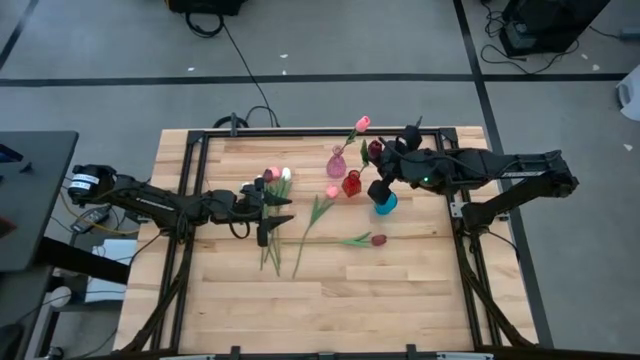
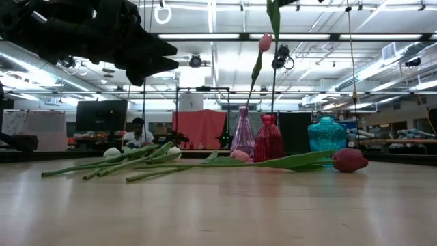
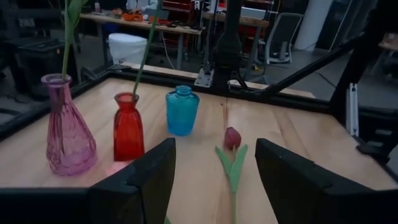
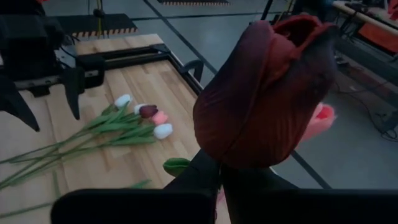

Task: Sort flowers into vase by color
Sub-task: Put the red flower into the red vase

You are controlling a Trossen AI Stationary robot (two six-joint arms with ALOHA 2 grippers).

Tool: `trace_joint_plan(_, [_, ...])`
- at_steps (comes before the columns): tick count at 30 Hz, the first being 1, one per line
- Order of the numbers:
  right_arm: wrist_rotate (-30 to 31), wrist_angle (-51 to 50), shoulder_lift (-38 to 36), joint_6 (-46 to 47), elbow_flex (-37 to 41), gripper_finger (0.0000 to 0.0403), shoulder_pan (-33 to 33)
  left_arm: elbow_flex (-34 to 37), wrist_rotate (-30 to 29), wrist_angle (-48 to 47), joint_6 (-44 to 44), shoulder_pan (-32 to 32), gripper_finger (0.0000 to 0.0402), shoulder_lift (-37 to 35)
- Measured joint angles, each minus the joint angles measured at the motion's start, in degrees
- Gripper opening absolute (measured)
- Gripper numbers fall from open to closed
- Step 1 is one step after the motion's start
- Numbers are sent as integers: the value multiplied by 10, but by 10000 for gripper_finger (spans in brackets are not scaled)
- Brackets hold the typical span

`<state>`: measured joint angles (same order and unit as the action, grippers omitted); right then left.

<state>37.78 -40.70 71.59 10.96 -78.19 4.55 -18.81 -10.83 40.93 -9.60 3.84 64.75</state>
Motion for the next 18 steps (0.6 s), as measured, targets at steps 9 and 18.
trace_joint_plan(9, [-36, 12, 2, 11, 50, 94, -24, -49, 12, -169, -127, 0, 227, 54])
trace_joint_plan(18, [-90, -136, -3, 62, -9, 166, -26, -110, 44, -237, -148, 0, 225, 149])
